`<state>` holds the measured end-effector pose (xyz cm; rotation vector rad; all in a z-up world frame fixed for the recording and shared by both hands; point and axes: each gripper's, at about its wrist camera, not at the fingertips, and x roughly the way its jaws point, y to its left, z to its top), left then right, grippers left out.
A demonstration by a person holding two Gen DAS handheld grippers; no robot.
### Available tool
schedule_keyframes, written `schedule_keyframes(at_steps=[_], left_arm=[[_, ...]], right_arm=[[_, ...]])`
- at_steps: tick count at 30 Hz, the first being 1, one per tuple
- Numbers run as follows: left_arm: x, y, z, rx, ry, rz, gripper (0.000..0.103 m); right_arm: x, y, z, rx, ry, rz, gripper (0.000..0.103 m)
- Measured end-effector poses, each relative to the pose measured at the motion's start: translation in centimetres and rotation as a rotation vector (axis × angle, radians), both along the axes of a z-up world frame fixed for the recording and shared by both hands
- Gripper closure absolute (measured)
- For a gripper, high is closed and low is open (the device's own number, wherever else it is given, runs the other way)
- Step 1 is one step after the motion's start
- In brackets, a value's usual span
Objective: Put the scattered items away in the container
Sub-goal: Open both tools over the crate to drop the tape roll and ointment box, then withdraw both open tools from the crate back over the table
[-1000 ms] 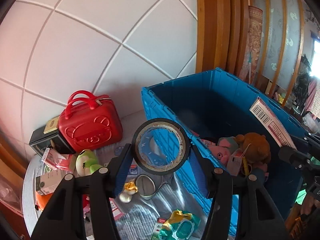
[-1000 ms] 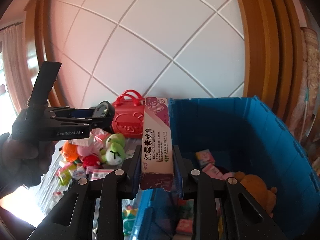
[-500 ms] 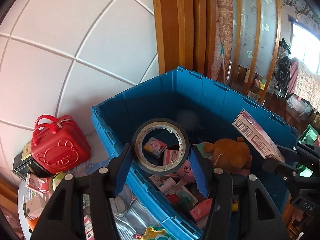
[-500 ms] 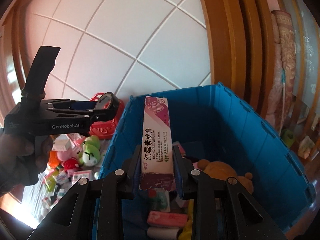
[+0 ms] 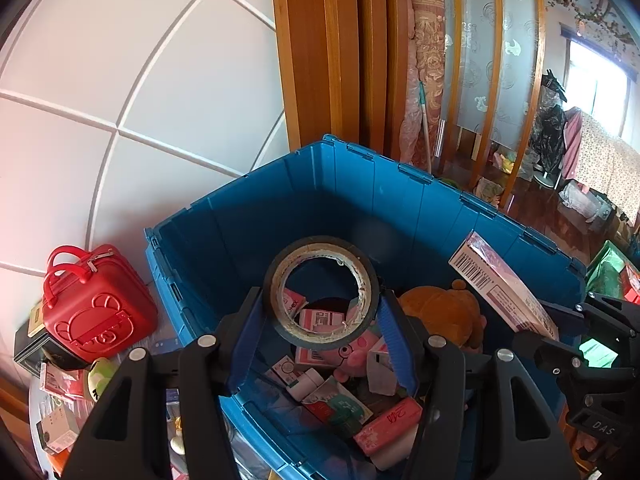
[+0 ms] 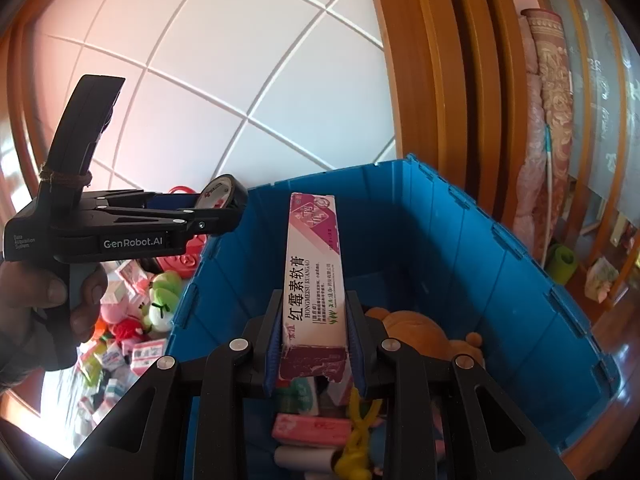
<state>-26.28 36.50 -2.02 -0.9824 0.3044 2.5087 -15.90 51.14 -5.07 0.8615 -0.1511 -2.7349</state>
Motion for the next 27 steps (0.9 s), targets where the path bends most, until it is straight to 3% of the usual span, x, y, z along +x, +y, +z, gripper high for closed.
schedule_keyframes(at_steps=[4, 5, 6, 7, 8, 9, 19, 27], left_arm=[[0.0, -0.4, 0.4, 0.054, -0.005, -0.010, 0.046], [0.0, -0.4, 0.5, 0.060, -0.014, -0.016, 0.031], [0.0, -0.4, 0.5, 0.060, -0.021, -0.018, 0.008], [0.0, -0.6, 0.6, 0.063, -0.011, -0.008, 0.002], [0.1, -0.9, 0.7, 0.068, 0.003, 0.005, 0.001], [0.1, -1.2, 0.7, 0.070, 0.007, 0.016, 0.001], [0.6, -6.5, -0.1, 0.074, -0.018, 0.123, 0.001], [3.1, -12.1, -1.5, 0.072, -0.030, 0.216, 0.001]], right_arm=[[-0.1, 0.1, 0.0, -0.001, -0.001, 0.004, 0.075], [-0.1, 0.0, 0.0, -0.001, 0.000, 0.004, 0.073], [-0.1, 0.0, 0.0, 0.001, 0.001, 0.002, 0.066], [-0.2, -0.1, 0.0, 0.005, -0.001, -0.004, 0.032], [-0.1, -0.1, 0.0, 0.006, 0.003, -0.014, 0.009], [-0.1, 0.0, 0.0, -0.001, 0.014, -0.024, 0.003], [-0.1, -1.2, 0.0, -0.004, 0.021, -0.014, 0.001], [0.7, -5.3, 0.7, -0.010, 0.038, 0.066, 0.000]])
